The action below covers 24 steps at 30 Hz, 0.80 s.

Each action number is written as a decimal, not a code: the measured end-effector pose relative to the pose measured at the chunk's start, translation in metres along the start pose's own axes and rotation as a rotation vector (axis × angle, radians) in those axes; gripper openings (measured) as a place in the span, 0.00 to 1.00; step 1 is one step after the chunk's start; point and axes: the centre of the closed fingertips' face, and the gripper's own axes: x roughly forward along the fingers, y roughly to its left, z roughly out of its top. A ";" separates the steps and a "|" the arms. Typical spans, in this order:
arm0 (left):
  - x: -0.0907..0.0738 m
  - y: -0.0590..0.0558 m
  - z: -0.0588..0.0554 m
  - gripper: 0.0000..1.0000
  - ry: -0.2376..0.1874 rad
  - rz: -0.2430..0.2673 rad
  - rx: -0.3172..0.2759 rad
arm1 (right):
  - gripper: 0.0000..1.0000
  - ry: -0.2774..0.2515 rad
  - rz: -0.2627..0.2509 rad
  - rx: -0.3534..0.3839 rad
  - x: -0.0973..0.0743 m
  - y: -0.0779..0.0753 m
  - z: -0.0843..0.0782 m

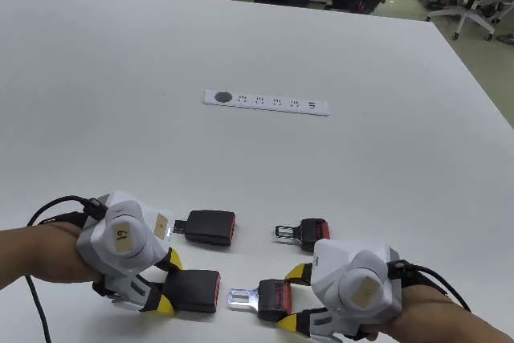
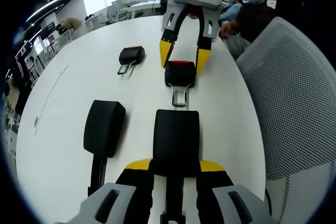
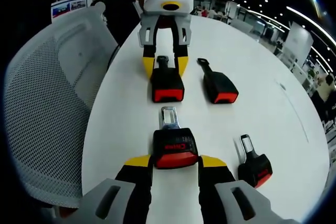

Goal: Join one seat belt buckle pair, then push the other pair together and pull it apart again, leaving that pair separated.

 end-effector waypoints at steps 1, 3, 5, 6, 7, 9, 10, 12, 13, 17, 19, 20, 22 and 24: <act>0.000 0.000 0.000 0.32 0.000 0.000 -0.001 | 0.30 0.000 -0.001 0.002 0.000 0.000 0.001; 0.000 0.000 0.000 0.32 0.000 0.000 0.001 | 0.30 0.000 -0.002 0.006 0.001 0.001 0.003; 0.000 0.000 -0.001 0.32 0.000 0.000 0.001 | 0.30 -0.001 -0.002 0.011 0.002 0.001 0.004; 0.000 0.001 -0.001 0.32 -0.001 0.000 0.001 | 0.30 -0.001 -0.003 0.011 0.003 0.000 0.005; 0.000 0.001 -0.001 0.32 -0.002 -0.001 0.001 | 0.30 -0.001 -0.003 0.011 0.003 0.000 0.005; 0.000 0.001 -0.001 0.32 -0.004 -0.001 0.002 | 0.30 0.000 -0.006 0.016 0.004 -0.001 0.005; 0.000 0.000 -0.001 0.32 -0.004 -0.001 0.000 | 0.30 -0.002 -0.007 0.017 0.004 -0.001 0.006; 0.000 0.000 0.000 0.32 -0.003 -0.001 0.001 | 0.30 -0.002 -0.007 0.016 0.005 0.000 0.007; 0.000 0.000 -0.001 0.32 -0.002 -0.001 0.001 | 0.30 -0.003 -0.006 0.016 0.006 0.000 0.008; 0.000 0.000 -0.001 0.32 -0.001 -0.001 0.001 | 0.30 -0.004 -0.006 0.015 0.008 0.000 0.010; 0.000 0.000 -0.001 0.32 0.000 -0.002 0.002 | 0.30 -0.005 -0.006 0.017 0.009 0.000 0.011; 0.000 0.000 -0.001 0.32 0.000 -0.002 0.002 | 0.30 -0.005 -0.007 0.017 0.009 0.000 0.012; 0.000 0.000 -0.001 0.32 0.001 -0.002 0.003 | 0.30 -0.006 -0.007 0.018 0.010 0.000 0.013; 0.000 0.000 -0.001 0.32 0.001 -0.002 0.004 | 0.30 -0.006 -0.005 0.015 0.011 -0.001 0.014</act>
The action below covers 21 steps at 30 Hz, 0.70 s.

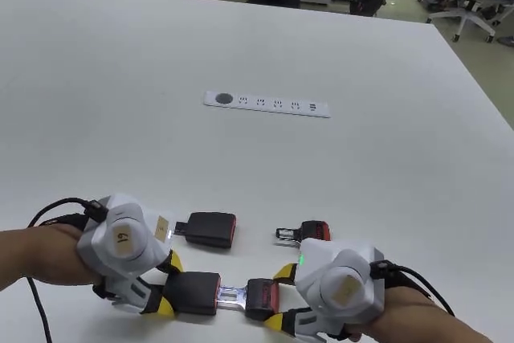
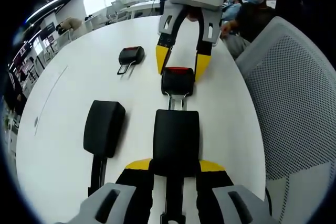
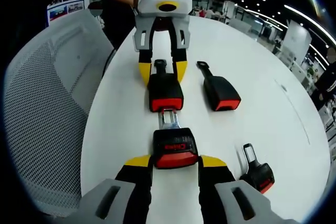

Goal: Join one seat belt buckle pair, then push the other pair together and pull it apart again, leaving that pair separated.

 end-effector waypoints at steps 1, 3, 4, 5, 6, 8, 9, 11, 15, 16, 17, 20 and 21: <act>0.000 0.000 0.000 0.32 0.000 0.000 0.001 | 0.30 0.001 0.000 -0.003 0.000 0.000 0.000; 0.000 0.000 0.000 0.32 0.000 0.000 0.002 | 0.30 0.000 0.000 0.002 0.000 0.000 0.000; 0.000 0.000 -0.001 0.32 0.001 -0.001 0.002 | 0.30 0.001 -0.001 -0.003 0.001 0.000 -0.001; 0.000 0.000 -0.001 0.32 0.001 -0.001 0.003 | 0.30 0.001 -0.001 -0.003 0.001 0.000 -0.001; 0.000 0.000 -0.001 0.32 0.001 -0.001 0.003 | 0.30 0.001 -0.001 -0.004 0.001 0.000 -0.001; 0.001 0.001 -0.001 0.32 0.001 -0.001 0.004 | 0.30 0.002 -0.001 -0.006 0.001 0.000 -0.001; 0.001 0.001 -0.001 0.32 0.002 -0.001 0.004 | 0.30 0.002 -0.001 -0.006 0.002 0.000 -0.001; 0.001 0.001 -0.001 0.32 0.002 -0.001 0.005 | 0.30 0.003 0.000 -0.006 0.002 0.001 0.000; 0.000 0.000 -0.001 0.32 0.003 0.000 0.005 | 0.30 -0.001 0.001 -0.008 0.002 0.002 0.002; 0.001 0.000 -0.001 0.32 0.004 0.000 0.005 | 0.30 -0.004 0.001 -0.006 0.002 0.003 0.003; 0.001 0.000 -0.001 0.32 0.004 -0.001 0.005 | 0.30 -0.009 0.001 -0.003 0.003 0.003 0.005; 0.000 0.000 0.000 0.32 0.004 0.000 0.005 | 0.30 -0.020 0.002 0.003 0.005 0.004 0.008; 0.000 0.000 0.000 0.32 0.003 0.000 0.005 | 0.30 -0.023 0.003 0.004 0.007 0.005 0.010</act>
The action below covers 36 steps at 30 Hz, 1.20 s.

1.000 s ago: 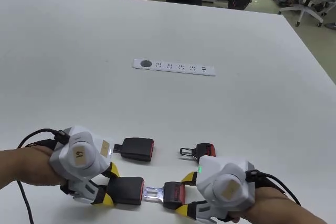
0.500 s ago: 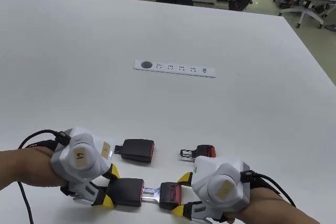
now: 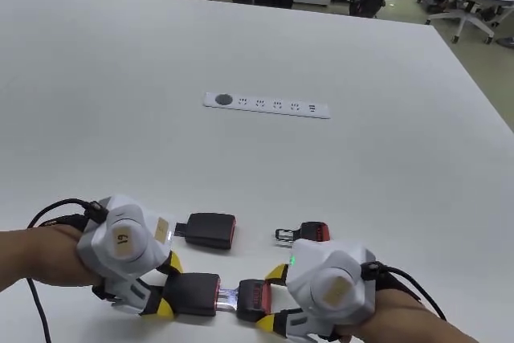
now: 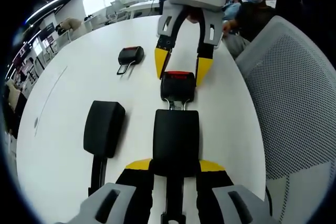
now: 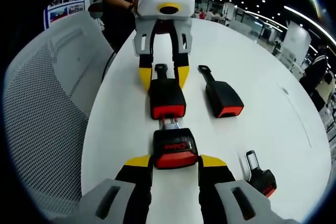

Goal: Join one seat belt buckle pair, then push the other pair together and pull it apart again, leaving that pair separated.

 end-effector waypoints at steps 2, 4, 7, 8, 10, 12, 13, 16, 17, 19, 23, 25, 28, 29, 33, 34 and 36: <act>0.000 0.000 0.000 0.32 -0.002 0.000 -0.001 | 0.30 0.010 -0.004 -0.012 0.002 0.000 -0.001; 0.000 0.000 0.000 0.32 -0.002 0.002 -0.002 | 0.30 0.005 -0.001 -0.010 0.000 0.000 0.000; 0.000 0.000 0.000 0.32 -0.002 0.001 -0.002 | 0.30 -0.003 -0.002 0.000 0.000 -0.001 0.000; 0.000 0.000 0.000 0.32 -0.002 0.001 -0.001 | 0.30 -0.004 -0.003 0.003 0.000 -0.001 0.000; -0.001 0.000 0.001 0.32 -0.002 0.001 0.002 | 0.30 -0.006 -0.004 0.006 0.001 -0.001 0.000; -0.001 0.000 0.001 0.32 -0.006 0.000 0.006 | 0.30 -0.007 -0.003 0.008 0.001 -0.001 0.001; -0.001 0.000 0.001 0.32 -0.009 0.000 0.009 | 0.30 -0.007 -0.002 0.010 0.001 -0.001 0.000; -0.001 0.000 0.001 0.32 -0.010 -0.001 0.009 | 0.29 -0.008 0.000 0.015 0.003 -0.002 -0.001; 0.000 0.000 0.001 0.32 -0.009 -0.001 0.011 | 0.29 -0.007 0.001 0.018 0.003 -0.002 -0.001; 0.000 0.000 0.001 0.31 -0.006 -0.002 0.017 | 0.29 -0.006 0.003 0.022 0.003 -0.001 0.000; 0.000 0.000 0.001 0.31 -0.007 -0.003 0.016 | 0.29 -0.003 0.007 0.025 0.003 0.000 0.001; 0.000 0.000 0.001 0.31 -0.007 -0.004 0.018 | 0.28 -0.002 0.008 0.022 0.003 0.001 0.001; 0.000 0.000 0.001 0.31 -0.005 -0.006 0.020 | 0.28 0.002 0.009 0.021 0.002 0.002 0.001; 0.000 0.000 0.001 0.31 -0.005 -0.006 0.021 | 0.28 0.002 0.009 0.019 0.002 0.002 0.001; 0.000 0.000 0.001 0.31 -0.004 -0.007 0.023 | 0.28 0.005 0.010 0.018 0.002 0.002 0.001; 0.000 0.000 0.001 0.31 -0.004 -0.007 0.023 | 0.28 0.005 0.011 0.015 0.002 0.002 0.001; 0.000 0.000 0.001 0.31 -0.003 -0.008 0.024 | 0.28 0.010 0.013 0.011 0.002 0.002 0.002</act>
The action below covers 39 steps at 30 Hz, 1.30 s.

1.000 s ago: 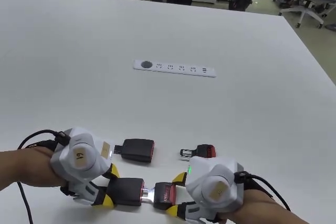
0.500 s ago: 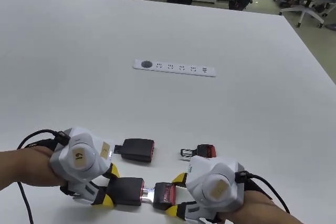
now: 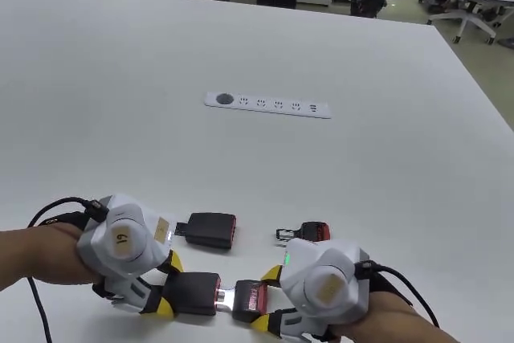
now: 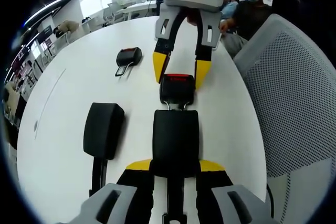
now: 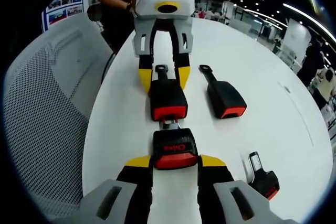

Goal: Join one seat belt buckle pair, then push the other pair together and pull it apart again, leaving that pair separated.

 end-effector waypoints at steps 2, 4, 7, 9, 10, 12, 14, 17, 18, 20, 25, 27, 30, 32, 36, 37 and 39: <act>0.000 0.000 0.000 0.31 0.001 -0.001 0.002 | 0.28 0.003 0.002 -0.001 0.000 0.000 0.000; 0.000 0.000 0.000 0.31 0.001 -0.002 0.003 | 0.28 0.005 0.002 0.003 0.002 -0.001 0.000; 0.000 0.000 0.000 0.31 0.001 -0.001 0.002 | 0.28 0.003 0.004 0.003 0.002 0.000 0.001; 0.000 0.000 0.000 0.31 0.001 -0.002 0.001 | 0.28 0.004 0.006 0.002 0.003 0.000 0.001; 0.000 0.000 0.000 0.31 0.002 -0.002 0.002 | 0.28 0.003 0.006 0.003 0.003 0.000 0.001; 0.000 0.000 0.000 0.30 0.003 -0.003 0.004 | 0.28 0.002 0.005 0.005 0.004 -0.001 0.001; 0.000 0.000 0.000 0.30 0.004 -0.003 0.004 | 0.28 0.001 0.005 0.020 0.005 0.000 0.001; 0.000 0.000 -0.001 0.30 0.010 -0.002 0.005 | 0.28 0.000 0.004 0.026 0.007 -0.001 0.002; 0.000 0.000 -0.001 0.30 0.011 -0.003 0.007 | 0.28 0.001 0.004 0.027 0.007 -0.001 0.002; 0.000 0.000 -0.001 0.30 0.010 -0.003 0.006 | 0.27 0.001 0.004 0.029 0.007 -0.001 0.002; 0.000 0.000 -0.001 0.30 0.018 -0.004 0.006 | 0.27 -0.002 -0.002 0.041 0.007 -0.001 0.003; 0.000 0.000 0.000 0.30 0.019 -0.004 0.005 | 0.27 0.003 0.000 0.039 0.008 -0.002 0.004; 0.000 -0.001 0.001 0.30 0.023 -0.006 0.009 | 0.27 -0.020 0.001 0.060 0.014 0.000 0.011; 0.001 -0.003 0.003 0.30 0.024 -0.011 0.019 | 0.28 -0.006 0.000 0.038 0.019 0.000 0.013; -0.001 -0.002 0.002 0.30 0.026 -0.007 0.004 | 0.28 -0.021 0.005 0.041 0.018 -0.001 0.012; -0.002 -0.003 0.002 0.30 0.026 -0.007 0.005 | 0.28 -0.021 0.003 0.037 0.019 -0.001 0.011; -0.002 -0.003 0.002 0.30 0.025 -0.007 0.002 | 0.28 -0.021 0.000 0.036 0.018 -0.001 0.011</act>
